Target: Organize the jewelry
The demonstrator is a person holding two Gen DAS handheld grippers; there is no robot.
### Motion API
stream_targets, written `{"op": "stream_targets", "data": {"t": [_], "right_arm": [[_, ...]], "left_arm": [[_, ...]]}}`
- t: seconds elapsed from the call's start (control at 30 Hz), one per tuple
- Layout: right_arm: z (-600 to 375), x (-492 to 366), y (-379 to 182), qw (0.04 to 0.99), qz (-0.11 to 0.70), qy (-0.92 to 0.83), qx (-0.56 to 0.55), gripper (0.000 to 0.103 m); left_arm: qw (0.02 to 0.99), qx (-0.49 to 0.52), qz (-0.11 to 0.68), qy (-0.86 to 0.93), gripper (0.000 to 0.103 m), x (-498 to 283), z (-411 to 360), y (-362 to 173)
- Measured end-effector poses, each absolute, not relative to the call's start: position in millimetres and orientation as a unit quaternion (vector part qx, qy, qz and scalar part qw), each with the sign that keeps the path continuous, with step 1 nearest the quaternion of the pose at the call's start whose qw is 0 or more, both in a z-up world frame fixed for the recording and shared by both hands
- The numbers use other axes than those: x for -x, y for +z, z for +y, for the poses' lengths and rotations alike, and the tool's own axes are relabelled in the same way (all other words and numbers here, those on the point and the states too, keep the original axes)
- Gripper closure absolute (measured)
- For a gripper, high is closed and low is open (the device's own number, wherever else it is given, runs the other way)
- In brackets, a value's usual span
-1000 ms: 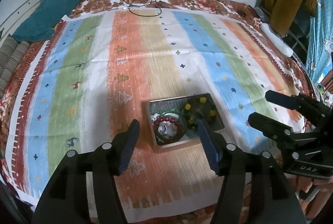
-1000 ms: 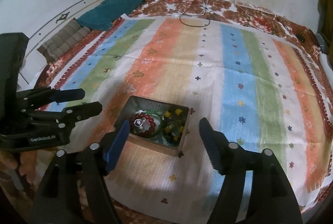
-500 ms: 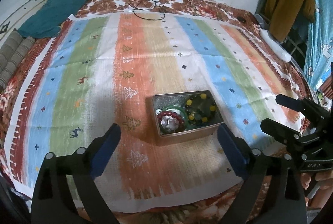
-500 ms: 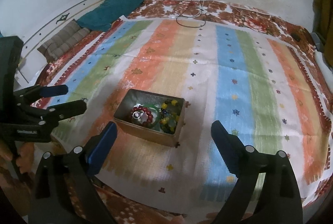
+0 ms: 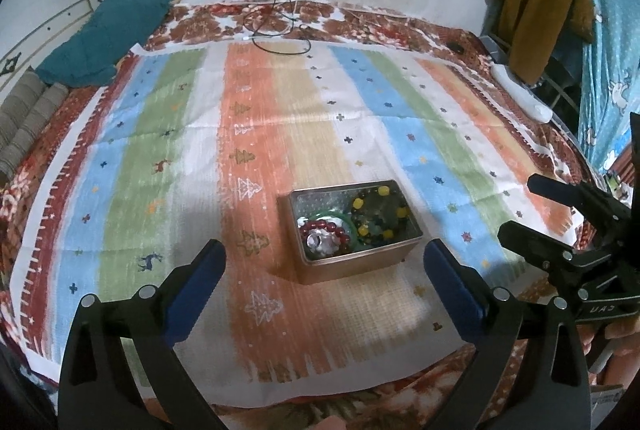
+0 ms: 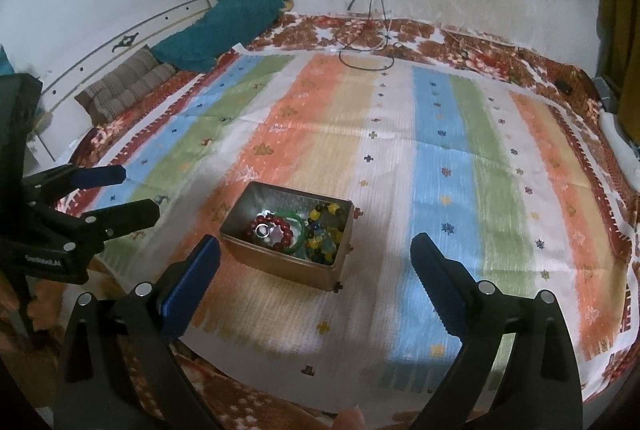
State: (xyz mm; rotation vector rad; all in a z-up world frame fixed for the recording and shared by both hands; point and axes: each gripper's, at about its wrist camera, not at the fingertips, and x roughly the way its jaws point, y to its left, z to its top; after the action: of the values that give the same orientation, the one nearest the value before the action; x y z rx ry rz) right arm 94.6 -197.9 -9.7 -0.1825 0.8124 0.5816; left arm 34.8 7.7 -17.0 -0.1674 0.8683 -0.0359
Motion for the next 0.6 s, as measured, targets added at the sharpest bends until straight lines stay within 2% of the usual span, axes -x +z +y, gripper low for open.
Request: {"op": "stream_targets", "data": {"t": [0.6], "right_arm": [[-200.2,-90.4,-7.4,0.877,0.374,0.291,0.079,0.006]], "left_arm": [[0.924,0.039,0.381,-0.009,0.006,-27.8,-7.0,-7.0]]}}
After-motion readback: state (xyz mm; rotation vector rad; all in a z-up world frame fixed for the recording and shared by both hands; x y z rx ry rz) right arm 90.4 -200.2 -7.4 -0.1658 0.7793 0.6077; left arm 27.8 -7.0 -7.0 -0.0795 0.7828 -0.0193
